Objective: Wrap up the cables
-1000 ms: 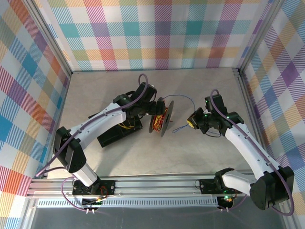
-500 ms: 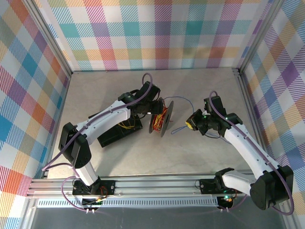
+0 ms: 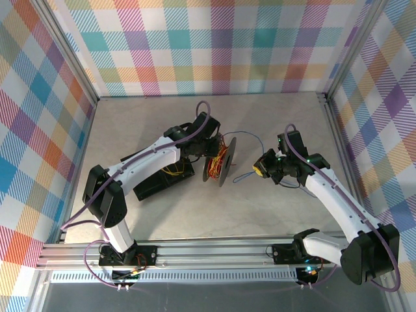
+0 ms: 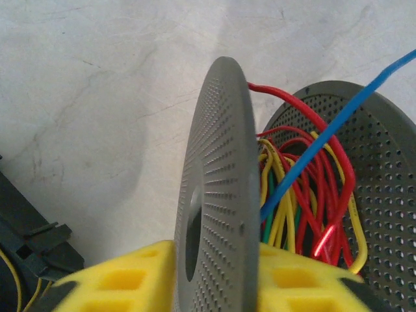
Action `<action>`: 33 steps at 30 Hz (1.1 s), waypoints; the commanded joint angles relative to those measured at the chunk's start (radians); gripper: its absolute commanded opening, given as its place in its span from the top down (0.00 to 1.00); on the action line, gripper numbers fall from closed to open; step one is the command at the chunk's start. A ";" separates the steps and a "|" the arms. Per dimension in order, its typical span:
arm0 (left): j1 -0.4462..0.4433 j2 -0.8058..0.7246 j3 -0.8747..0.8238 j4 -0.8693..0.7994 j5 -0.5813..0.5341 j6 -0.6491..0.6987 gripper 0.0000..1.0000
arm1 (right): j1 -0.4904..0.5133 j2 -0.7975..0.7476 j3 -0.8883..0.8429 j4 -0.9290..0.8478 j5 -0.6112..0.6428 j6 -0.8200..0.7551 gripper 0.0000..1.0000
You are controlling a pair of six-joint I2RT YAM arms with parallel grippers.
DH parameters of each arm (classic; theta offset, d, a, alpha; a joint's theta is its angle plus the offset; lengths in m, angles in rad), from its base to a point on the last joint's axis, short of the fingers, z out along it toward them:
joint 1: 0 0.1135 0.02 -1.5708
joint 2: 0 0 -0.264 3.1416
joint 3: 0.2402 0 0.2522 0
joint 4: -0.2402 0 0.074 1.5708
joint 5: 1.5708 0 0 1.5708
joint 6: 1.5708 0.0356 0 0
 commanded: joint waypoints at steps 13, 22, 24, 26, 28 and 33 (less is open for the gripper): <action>-0.004 -0.102 -0.010 -0.026 -0.053 0.125 1.00 | 0.008 0.046 0.064 0.005 0.085 -0.219 1.00; 0.029 -0.259 -0.095 0.004 0.050 0.213 1.00 | -0.004 0.143 0.246 0.044 0.114 -0.735 1.00; 0.050 -0.286 -0.097 0.001 0.100 0.213 1.00 | -0.013 0.204 0.288 0.029 0.123 -0.812 1.00; 0.070 -0.314 -0.097 -0.001 0.143 0.211 1.00 | -0.021 0.252 0.304 0.039 0.117 -0.864 1.00; 0.098 -0.351 -0.104 0.013 0.187 0.204 1.00 | -0.025 0.309 0.313 0.050 0.137 -0.914 1.00; 0.181 -0.438 -0.129 0.034 0.272 0.166 1.00 | -0.050 0.399 0.281 0.106 0.170 -0.946 1.00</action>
